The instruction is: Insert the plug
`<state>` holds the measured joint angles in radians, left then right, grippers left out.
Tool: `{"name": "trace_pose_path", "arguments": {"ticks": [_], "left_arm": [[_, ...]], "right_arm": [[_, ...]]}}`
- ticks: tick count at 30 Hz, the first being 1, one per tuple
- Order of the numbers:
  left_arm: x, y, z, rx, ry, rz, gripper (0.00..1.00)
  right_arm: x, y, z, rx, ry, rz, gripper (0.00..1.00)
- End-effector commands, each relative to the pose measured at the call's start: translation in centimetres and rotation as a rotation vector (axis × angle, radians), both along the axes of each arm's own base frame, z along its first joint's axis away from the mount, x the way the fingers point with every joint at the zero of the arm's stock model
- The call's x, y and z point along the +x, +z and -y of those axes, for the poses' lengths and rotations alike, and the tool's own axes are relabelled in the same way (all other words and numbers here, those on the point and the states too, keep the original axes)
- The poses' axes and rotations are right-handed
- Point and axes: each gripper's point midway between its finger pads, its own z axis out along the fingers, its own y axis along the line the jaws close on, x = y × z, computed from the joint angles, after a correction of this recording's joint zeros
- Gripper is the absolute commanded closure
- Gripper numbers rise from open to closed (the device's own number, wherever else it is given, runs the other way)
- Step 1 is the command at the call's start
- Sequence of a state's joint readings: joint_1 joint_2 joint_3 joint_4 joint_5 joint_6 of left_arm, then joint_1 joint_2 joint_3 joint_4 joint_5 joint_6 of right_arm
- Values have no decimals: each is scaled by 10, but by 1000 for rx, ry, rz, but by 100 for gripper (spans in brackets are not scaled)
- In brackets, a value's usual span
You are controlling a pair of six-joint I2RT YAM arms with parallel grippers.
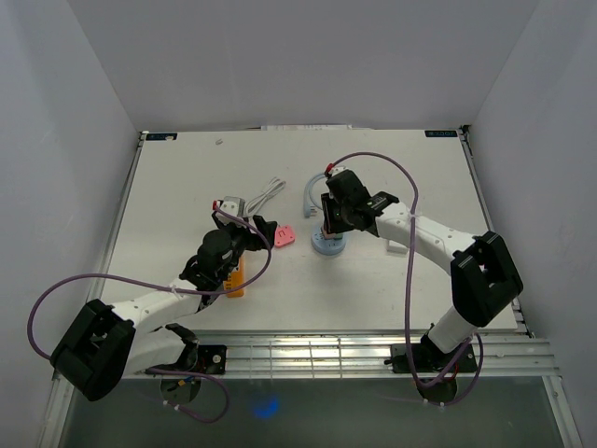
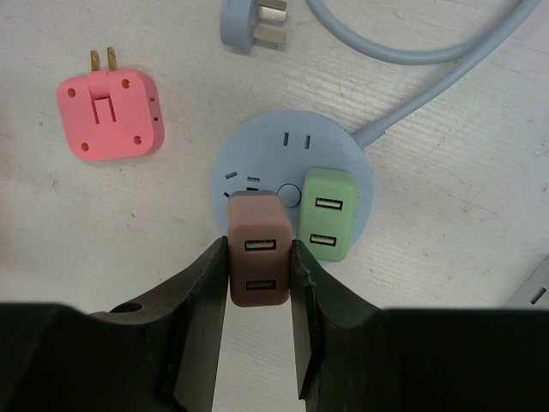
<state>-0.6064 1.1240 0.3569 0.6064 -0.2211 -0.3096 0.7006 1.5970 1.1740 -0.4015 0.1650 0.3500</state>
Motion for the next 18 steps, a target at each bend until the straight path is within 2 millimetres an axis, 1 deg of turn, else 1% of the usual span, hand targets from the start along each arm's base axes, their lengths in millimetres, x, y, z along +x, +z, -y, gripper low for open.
{"name": "trace_pose_path", "arguments": {"ticks": [1,5,12,18], "left_arm": [[2,13,4,-26,-5,29,5],[2,10,6,-11,-17,23,5],[3,10,7,-7,-22,19,5],[2,9,8,-6,-30,16,5]], "right_arm": [[16,18,-10,15,-2,73,92],[17,14,-13,4,7,73,92],[18,8,-18,3,12,70,92],[21,7,-17,-9,3,76,92]]}}
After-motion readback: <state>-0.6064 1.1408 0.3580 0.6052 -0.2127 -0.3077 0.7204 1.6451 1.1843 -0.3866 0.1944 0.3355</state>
